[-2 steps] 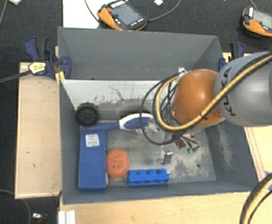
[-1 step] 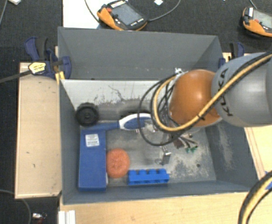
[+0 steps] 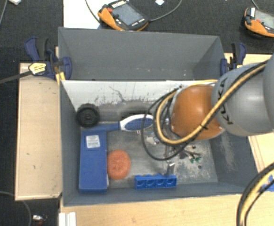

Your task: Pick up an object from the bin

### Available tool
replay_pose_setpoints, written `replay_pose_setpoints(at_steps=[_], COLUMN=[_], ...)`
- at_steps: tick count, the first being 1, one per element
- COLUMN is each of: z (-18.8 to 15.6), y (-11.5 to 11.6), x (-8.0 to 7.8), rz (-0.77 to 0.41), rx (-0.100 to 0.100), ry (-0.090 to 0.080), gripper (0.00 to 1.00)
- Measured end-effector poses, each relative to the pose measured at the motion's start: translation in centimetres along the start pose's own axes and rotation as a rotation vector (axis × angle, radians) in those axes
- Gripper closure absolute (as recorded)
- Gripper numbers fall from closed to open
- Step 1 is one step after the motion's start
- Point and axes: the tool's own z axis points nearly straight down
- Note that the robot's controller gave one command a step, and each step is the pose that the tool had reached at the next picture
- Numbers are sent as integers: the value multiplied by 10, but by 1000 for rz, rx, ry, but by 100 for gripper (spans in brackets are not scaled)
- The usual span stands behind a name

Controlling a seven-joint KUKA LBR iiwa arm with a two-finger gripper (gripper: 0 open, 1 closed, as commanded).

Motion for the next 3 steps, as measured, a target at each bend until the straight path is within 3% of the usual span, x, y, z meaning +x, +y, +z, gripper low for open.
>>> replay_pose_setpoints(at_steps=[1, 2, 3], z=[0, 0, -67], y=[95, 90, 78], x=[-31, -44, -62], rz=[-207, -122, -71], rx=[-2, -5, -5], ry=[-6, -6, -7], gripper=[0, 0, 0])
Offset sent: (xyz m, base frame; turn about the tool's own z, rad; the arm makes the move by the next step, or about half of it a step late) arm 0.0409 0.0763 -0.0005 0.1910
